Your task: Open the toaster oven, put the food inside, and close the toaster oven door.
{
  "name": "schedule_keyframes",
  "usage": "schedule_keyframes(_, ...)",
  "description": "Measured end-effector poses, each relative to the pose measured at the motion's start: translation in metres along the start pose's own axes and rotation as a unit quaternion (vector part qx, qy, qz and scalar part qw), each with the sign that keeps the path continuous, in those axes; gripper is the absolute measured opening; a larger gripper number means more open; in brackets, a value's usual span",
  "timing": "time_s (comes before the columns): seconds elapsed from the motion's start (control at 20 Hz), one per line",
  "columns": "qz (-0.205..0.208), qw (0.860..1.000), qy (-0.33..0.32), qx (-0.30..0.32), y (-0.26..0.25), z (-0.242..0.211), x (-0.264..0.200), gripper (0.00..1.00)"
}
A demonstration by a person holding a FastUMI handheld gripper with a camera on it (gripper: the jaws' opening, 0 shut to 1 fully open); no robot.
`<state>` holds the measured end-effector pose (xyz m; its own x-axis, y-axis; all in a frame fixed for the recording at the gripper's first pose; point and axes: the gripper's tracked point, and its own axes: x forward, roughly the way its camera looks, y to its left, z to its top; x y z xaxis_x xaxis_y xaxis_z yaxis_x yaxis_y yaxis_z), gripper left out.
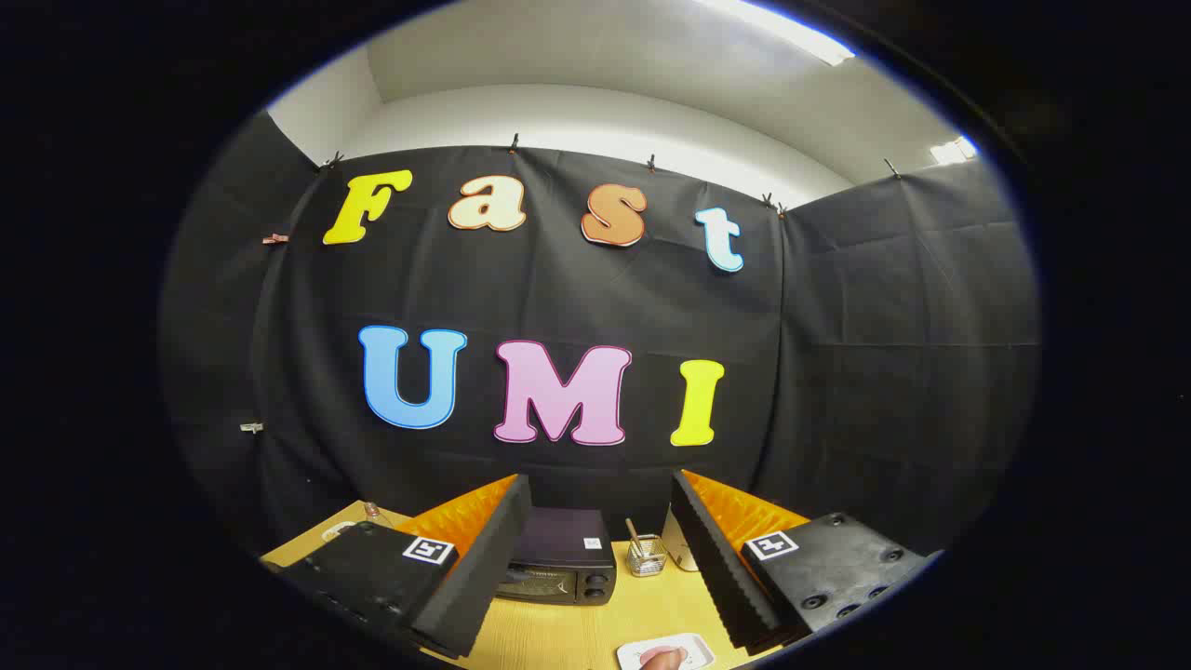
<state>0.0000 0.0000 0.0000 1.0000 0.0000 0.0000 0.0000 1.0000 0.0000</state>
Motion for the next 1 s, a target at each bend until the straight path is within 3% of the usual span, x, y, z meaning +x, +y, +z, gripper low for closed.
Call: schedule_keyframes(1.0, 0.016, 1.000, 0.020, -0.013, 0.026, -0.027, 0.012, 0.97)
